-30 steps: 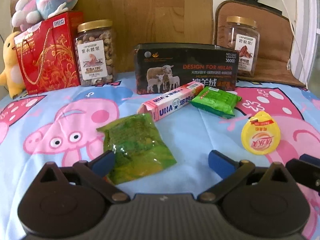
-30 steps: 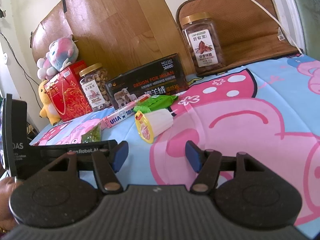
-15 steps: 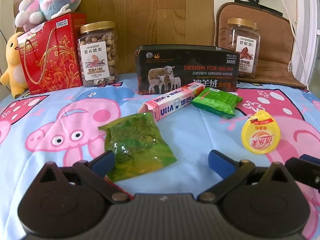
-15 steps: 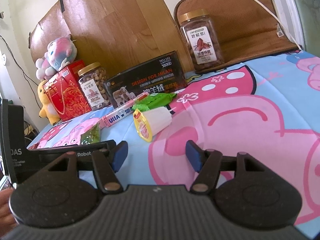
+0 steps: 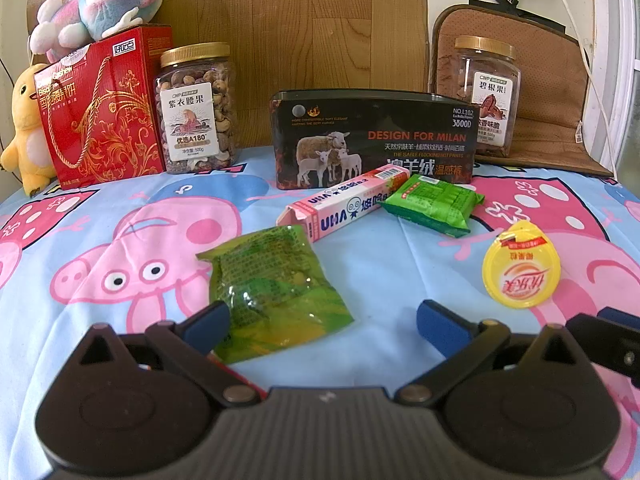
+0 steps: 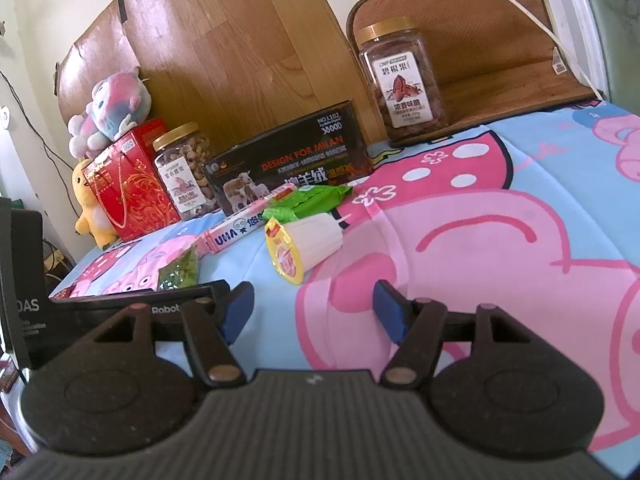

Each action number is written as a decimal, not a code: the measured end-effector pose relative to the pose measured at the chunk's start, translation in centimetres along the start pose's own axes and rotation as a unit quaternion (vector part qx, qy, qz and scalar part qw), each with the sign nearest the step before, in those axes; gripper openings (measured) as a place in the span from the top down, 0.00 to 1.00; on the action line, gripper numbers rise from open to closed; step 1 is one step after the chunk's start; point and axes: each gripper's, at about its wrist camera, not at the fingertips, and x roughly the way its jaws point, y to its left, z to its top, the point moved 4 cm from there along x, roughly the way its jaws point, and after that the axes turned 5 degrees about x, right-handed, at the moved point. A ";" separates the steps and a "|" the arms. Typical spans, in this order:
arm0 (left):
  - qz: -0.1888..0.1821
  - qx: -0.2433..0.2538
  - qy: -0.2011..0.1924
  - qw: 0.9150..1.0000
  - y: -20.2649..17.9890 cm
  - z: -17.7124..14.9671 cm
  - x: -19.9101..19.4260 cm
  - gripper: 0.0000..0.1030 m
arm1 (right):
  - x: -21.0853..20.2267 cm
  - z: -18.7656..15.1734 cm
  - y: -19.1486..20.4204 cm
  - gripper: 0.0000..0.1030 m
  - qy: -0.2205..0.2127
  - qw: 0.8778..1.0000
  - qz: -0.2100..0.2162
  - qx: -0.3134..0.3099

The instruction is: Organize snacks

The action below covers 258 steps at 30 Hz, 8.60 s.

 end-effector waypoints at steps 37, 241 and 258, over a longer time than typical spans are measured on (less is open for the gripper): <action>0.005 -0.006 0.001 1.000 -0.1 0.0 0.0 0.00 | -0.1 0.1 -0.2 0.26 0.001 1.000 0.018 0.009; -0.148 -0.194 -0.020 0.970 17.8 -3.3 -5.4 0.58 | 12.1 4.8 8.9 0.53 0.114 0.980 0.129 -0.105; -0.246 -0.237 0.010 0.940 16.0 -6.7 -6.2 0.58 | 10.4 -0.7 11.6 0.61 0.203 0.956 0.212 -0.028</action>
